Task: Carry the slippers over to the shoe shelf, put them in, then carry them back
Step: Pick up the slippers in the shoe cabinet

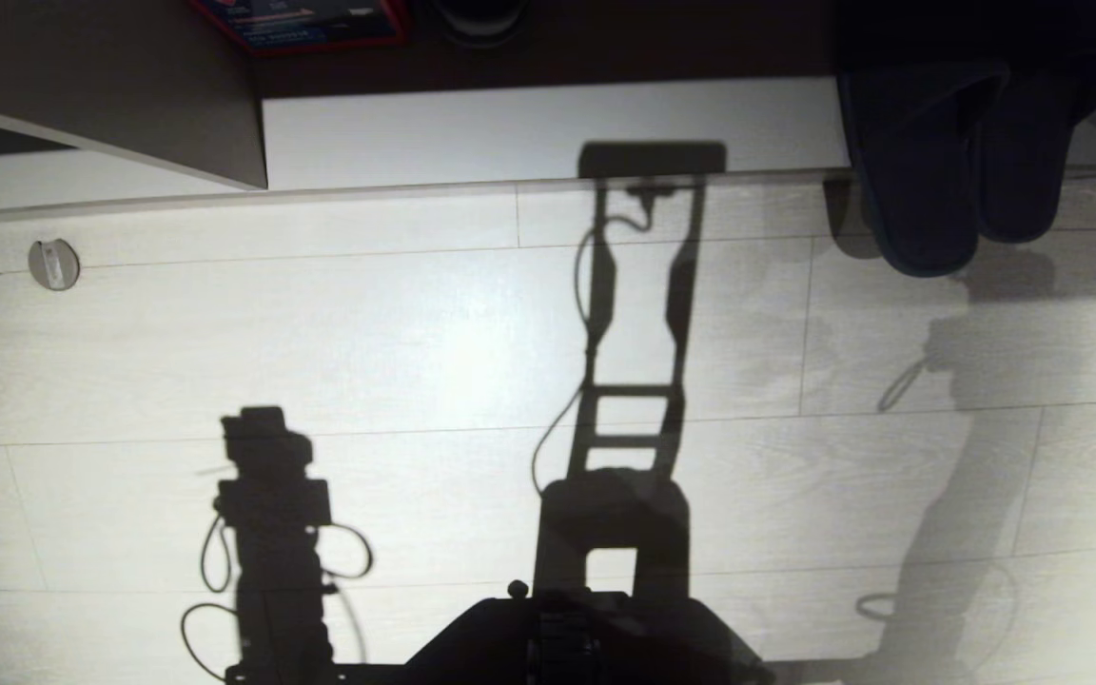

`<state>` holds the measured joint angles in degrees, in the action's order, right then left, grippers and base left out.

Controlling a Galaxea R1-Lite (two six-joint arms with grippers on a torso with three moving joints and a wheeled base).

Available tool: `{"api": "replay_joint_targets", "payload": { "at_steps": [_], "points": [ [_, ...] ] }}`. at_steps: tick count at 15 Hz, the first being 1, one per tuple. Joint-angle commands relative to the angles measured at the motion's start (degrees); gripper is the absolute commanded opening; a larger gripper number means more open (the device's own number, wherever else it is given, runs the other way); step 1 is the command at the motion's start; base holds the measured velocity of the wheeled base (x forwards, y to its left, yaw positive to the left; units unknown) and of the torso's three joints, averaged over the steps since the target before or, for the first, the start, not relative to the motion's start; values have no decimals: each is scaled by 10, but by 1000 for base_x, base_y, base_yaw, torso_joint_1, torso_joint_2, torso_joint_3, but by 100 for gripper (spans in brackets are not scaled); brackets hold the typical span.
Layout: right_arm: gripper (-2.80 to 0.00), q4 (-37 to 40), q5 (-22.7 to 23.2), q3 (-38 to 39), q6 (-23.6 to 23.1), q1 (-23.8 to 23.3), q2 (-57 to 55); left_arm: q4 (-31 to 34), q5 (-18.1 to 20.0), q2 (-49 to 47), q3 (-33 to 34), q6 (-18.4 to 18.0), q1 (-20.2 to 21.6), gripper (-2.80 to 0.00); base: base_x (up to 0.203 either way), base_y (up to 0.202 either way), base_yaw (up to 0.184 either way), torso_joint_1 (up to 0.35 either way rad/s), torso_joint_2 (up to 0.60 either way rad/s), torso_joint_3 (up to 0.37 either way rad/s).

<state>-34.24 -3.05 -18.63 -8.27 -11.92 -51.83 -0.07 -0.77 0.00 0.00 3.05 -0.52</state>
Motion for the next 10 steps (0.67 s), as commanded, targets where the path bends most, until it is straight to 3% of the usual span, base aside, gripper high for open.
{"api": "replay_joint_targets", "payload": {
  "at_steps": [1,6,10],
  "points": [
    [-280,-29,-9,0,8,0,-47,0,0,0,0,0,0,-280,0,0,0,0,0,0],
    [-280,-101,-10,6,15,0,-88,0,0,0,0,0,0,-280,0,0,0,0,0,0],
    [-280,-225,-10,14,27,0,-155,0,0,0,0,0,0,-280,0,0,0,0,0,0]
  ]
}}
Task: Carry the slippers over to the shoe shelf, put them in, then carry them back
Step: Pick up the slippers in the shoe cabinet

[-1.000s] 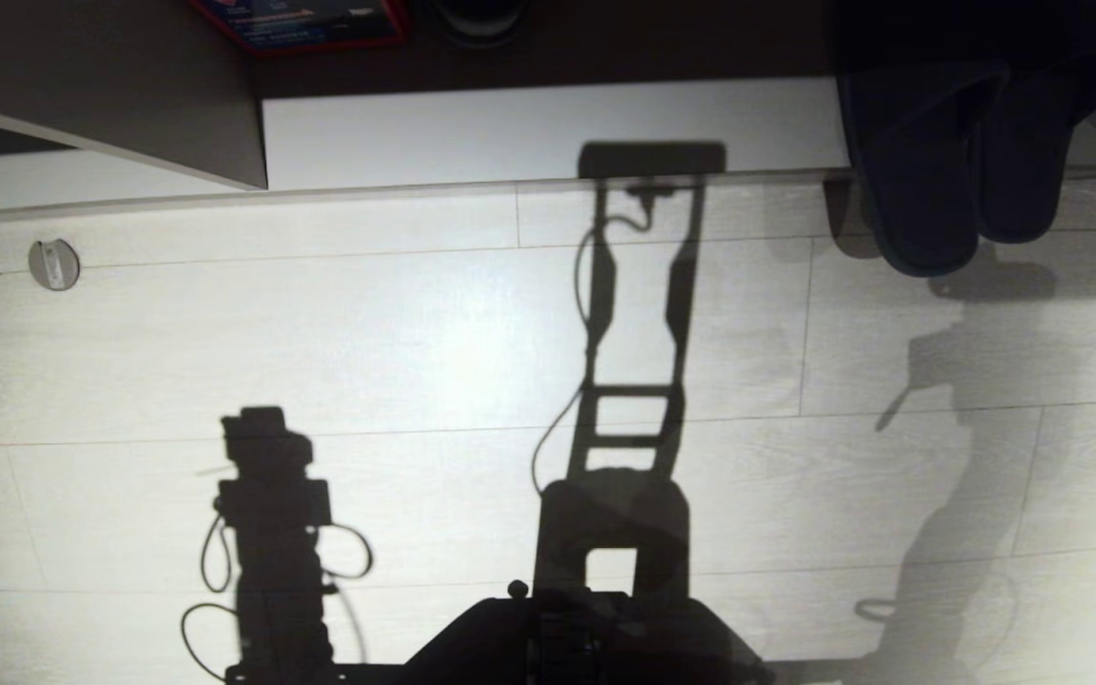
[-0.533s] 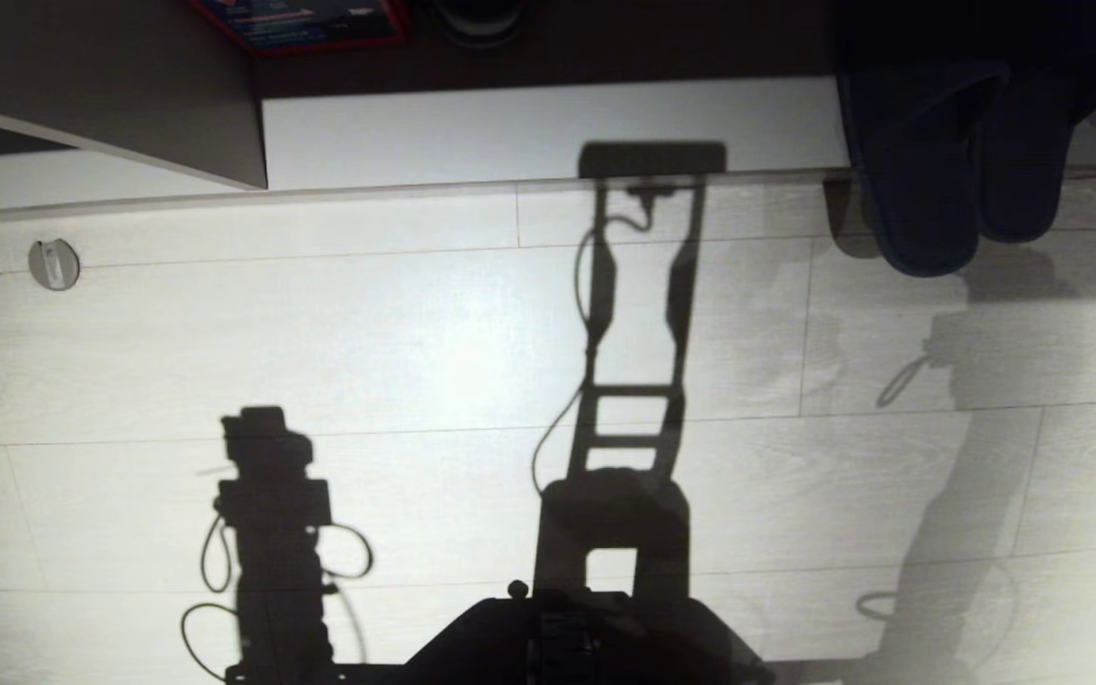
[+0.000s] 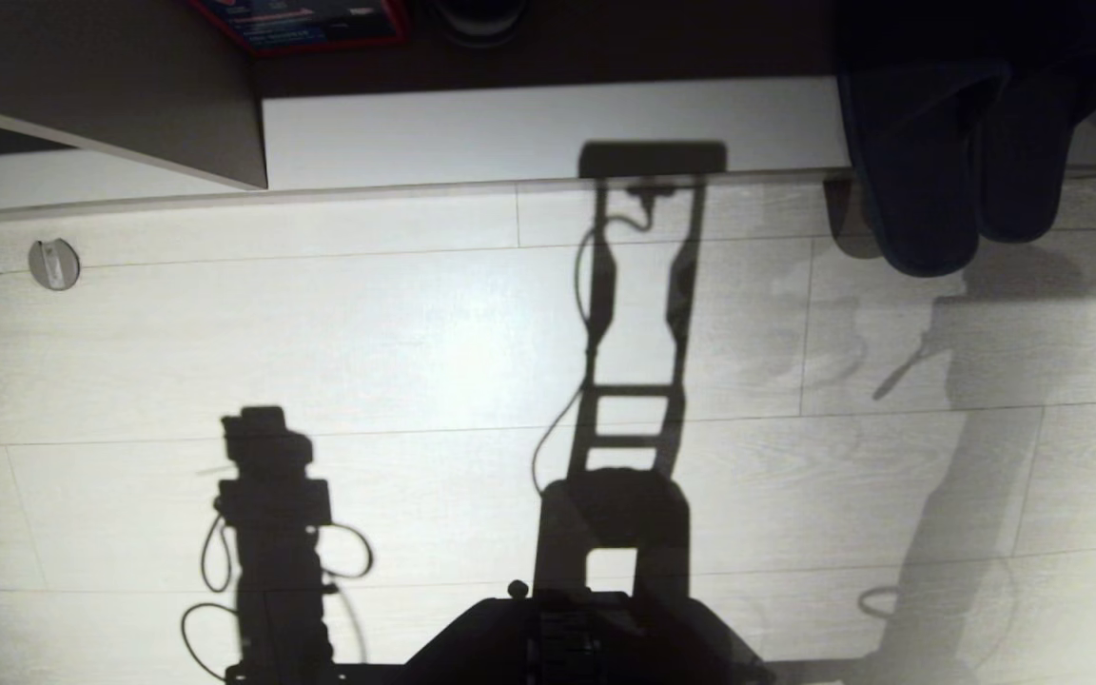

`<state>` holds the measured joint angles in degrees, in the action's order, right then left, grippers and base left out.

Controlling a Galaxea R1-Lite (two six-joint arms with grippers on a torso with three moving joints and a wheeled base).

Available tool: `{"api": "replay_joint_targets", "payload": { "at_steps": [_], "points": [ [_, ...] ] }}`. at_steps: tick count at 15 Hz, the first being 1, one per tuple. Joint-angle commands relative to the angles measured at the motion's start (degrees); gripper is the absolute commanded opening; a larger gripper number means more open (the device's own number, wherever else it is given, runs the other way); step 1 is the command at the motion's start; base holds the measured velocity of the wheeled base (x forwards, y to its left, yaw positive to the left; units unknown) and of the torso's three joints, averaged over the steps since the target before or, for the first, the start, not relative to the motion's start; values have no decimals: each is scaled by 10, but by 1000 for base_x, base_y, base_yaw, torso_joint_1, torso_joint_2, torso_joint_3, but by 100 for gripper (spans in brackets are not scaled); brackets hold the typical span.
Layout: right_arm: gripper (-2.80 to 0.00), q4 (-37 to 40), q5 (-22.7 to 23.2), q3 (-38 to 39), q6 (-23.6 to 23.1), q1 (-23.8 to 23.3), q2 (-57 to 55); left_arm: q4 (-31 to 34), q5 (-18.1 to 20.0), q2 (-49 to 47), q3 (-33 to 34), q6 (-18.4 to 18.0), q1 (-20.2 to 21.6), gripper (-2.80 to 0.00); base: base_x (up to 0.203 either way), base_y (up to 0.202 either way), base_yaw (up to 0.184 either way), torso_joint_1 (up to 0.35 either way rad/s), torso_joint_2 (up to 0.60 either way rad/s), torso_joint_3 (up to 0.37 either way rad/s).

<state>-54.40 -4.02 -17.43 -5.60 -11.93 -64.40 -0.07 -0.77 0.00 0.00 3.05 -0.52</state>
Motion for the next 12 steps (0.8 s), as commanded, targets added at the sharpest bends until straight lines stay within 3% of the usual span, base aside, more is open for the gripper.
{"api": "replay_joint_targets", "payload": {
  "at_steps": [1,8,12],
  "points": [
    [-280,-40,0,2,1,0,-40,0,0,0,0,0,0,-280,0,0,0,0,0,0],
    [-280,-212,0,5,10,22,-144,0,0,0,0,0,0,-280,0,0,0,0,0,0],
    [-280,-228,2,1,11,34,-167,0,0,0,0,0,0,-280,0,0,0,0,0,0]
  ]
}}
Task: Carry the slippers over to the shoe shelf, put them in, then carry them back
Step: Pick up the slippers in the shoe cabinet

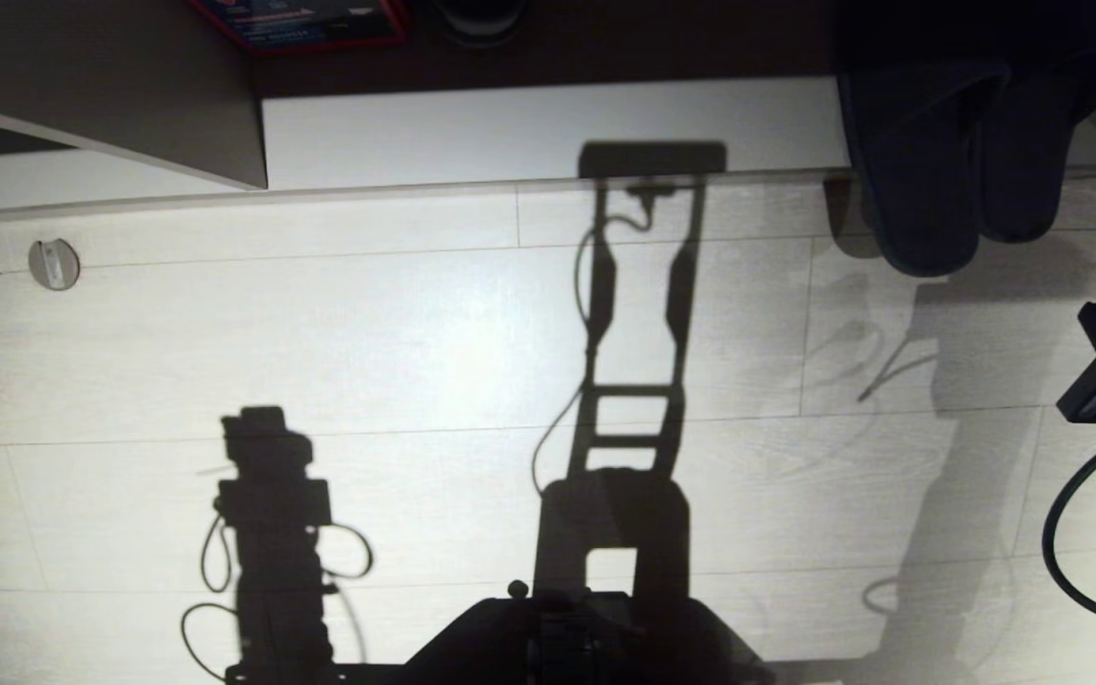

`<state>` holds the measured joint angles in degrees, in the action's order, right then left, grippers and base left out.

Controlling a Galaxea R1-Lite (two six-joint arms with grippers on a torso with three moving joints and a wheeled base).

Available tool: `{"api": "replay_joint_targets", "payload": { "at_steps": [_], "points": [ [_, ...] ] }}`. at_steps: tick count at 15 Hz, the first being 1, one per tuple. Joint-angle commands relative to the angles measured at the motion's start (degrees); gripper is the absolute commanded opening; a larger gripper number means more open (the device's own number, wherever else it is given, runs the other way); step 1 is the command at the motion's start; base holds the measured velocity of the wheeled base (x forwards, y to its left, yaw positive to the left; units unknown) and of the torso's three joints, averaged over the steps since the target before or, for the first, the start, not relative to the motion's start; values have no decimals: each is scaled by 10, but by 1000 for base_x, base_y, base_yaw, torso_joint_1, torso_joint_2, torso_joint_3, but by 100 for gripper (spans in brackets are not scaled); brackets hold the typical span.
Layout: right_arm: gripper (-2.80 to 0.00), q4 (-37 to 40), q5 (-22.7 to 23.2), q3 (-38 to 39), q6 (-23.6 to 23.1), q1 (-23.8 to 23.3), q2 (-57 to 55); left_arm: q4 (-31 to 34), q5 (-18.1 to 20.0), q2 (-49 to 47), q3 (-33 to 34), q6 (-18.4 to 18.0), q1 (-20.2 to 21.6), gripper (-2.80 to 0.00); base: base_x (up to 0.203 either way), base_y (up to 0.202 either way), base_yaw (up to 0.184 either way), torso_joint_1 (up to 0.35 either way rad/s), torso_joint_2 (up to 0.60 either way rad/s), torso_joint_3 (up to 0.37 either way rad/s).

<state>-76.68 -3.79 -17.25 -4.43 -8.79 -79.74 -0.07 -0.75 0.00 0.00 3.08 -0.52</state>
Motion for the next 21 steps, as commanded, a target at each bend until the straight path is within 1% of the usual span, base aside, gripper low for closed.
{"api": "replay_joint_targets", "payload": {
  "at_steps": [1,2,4,11,12,18,21],
  "points": [
    [0,-5,0,-1,-1,3,-14,0,0,0,0,0,0,-280,0,0,0,0,0,0],
    [0,-6,0,-5,-1,3,-16,0,0,0,0,0,0,-280,0,0,0,0,0,0],
    [0,-9,0,-39,-1,4,-28,0,0,0,0,0,0,-280,0,0,0,0,0,0],
    [0,-9,-1,-74,1,4,-43,0,0,0,0,0,0,-280,0,0,0,0,0,0],
    [0,-10,0,-81,12,4,-47,0,0,0,0,0,0,-280,0,0,0,0,0,0],
    [0,-11,0,-128,40,5,-74,0,0,0,0,0,0,-280,0,0,0,0,0,0],
    [0,-12,0,-166,66,6,-83,0,0,0,0,0,0,-280,0,0,0,0,0,0]
  ]
}}
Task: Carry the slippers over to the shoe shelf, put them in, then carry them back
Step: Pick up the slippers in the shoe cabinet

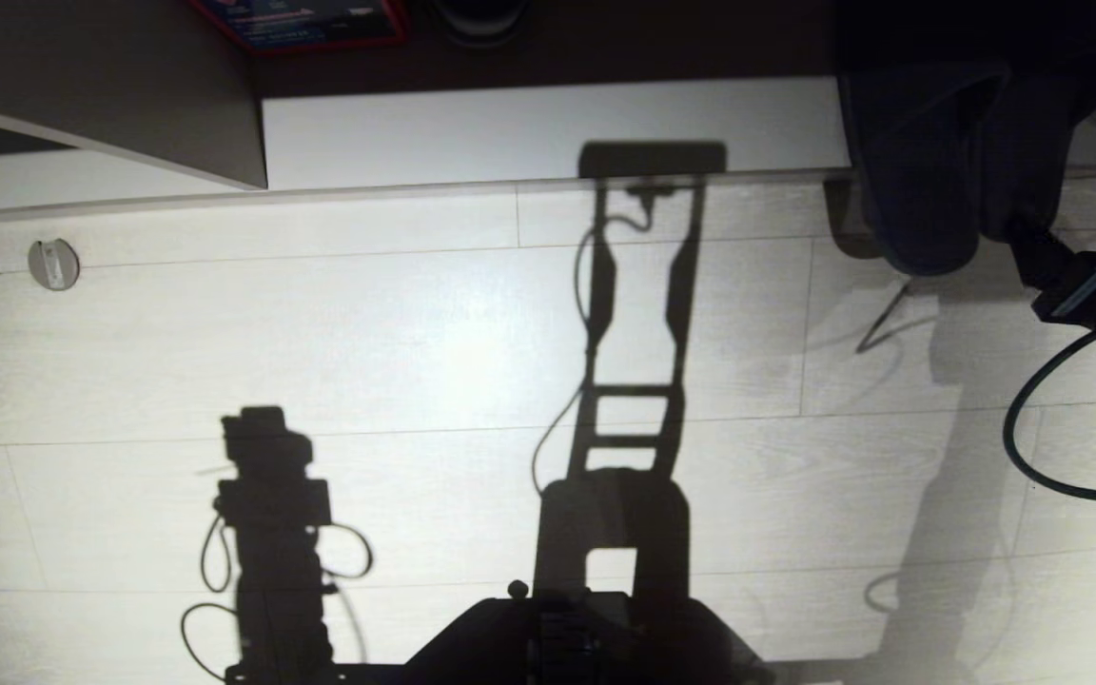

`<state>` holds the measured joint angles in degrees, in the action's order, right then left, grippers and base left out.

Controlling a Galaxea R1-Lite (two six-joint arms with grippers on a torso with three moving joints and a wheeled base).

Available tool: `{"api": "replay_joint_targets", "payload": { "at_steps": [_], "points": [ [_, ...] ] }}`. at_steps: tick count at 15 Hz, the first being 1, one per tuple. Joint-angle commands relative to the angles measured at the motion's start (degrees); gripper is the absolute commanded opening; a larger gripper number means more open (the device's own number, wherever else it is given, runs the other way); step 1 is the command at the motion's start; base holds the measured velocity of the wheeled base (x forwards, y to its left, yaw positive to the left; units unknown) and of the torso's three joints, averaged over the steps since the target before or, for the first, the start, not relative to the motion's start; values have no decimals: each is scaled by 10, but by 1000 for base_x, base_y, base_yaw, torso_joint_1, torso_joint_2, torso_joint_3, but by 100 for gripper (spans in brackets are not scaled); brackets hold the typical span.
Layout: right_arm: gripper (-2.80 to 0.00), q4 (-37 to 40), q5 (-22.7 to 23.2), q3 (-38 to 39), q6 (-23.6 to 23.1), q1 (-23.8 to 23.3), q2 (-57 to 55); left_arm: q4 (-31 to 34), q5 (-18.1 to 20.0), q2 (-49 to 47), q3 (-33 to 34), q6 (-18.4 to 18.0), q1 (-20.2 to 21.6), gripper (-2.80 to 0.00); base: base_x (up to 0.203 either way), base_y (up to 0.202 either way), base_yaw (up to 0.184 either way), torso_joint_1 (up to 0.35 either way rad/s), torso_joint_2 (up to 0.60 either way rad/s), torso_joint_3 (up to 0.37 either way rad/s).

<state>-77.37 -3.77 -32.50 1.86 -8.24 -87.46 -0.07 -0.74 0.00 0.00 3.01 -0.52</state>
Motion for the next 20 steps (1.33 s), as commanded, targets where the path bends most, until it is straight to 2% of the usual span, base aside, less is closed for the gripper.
{"api": "replay_joint_targets", "payload": {
  "at_steps": [1,6,20],
  "points": [
    [0,-5,0,-24,13,5,-10,0,0,0,0,1,0,-280,0,0,0,0,0,0],
    [0,-5,0,-57,27,24,-24,0,0,0,0,1,0,-280,0,0,0,0,0,0],
    [0,-10,4,-159,30,33,-90,0,0,0,0,1,0,-280,0,0,0,0,0,0]
  ]
}}
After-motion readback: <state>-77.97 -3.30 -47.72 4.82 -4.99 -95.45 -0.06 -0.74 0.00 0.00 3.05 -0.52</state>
